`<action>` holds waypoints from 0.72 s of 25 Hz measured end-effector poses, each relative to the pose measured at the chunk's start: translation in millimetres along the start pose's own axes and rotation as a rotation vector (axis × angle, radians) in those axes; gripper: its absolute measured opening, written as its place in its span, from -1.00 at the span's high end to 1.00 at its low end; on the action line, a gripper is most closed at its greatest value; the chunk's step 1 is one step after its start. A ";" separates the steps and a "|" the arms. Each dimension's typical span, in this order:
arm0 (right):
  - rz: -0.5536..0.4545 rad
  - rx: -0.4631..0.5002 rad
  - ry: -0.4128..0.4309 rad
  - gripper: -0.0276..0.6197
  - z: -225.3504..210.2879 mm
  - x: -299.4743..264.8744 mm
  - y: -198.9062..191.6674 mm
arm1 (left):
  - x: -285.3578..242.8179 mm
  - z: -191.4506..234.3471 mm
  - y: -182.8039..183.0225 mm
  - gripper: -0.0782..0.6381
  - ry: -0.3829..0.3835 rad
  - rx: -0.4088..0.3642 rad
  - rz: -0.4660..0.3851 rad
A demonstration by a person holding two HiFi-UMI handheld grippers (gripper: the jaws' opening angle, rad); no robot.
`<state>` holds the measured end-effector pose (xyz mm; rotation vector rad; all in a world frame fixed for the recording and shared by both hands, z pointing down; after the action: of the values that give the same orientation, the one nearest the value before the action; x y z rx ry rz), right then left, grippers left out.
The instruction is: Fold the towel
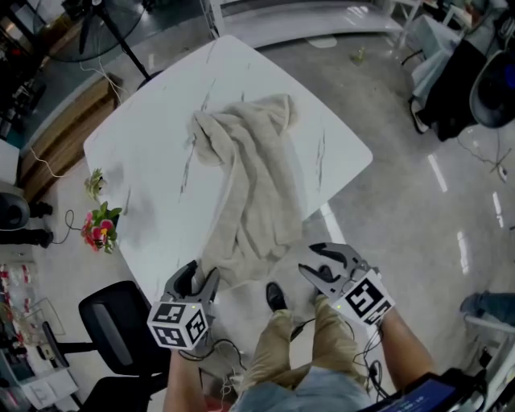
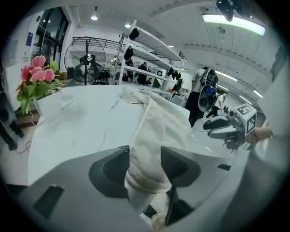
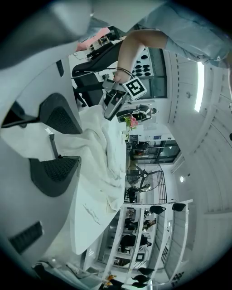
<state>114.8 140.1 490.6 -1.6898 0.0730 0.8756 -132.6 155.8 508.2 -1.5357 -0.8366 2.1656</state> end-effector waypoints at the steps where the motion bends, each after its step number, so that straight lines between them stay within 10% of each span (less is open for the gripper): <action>1: 0.002 -0.021 0.001 0.39 0.5 -1.9 -3.9 | 0.1 1.1 -0.1 0.16 0.006 0.002 0.002; 6: 0.037 -0.120 0.024 0.26 -5.3 -19.6 -25.9 | 0.4 9.8 0.3 0.66 0.080 -0.026 0.049; 18: 0.022 -0.178 0.066 0.10 -19.3 -35.4 -19.2 | 49.4 19.5 -46.4 0.71 0.141 0.245 0.050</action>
<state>108.3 115.9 527.5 -1.8874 0.0598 0.8640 -170.3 215.5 506.9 -1.5745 -0.4727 2.0754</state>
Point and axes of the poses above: the fingertips, and each gripper's own axes: x backward along the fingers, z to its left, y out of its top, the point moved 3 cm from there along x, backward along the fingers, and after that the axes turned 4 degrees about z, right-handed, at the moved point
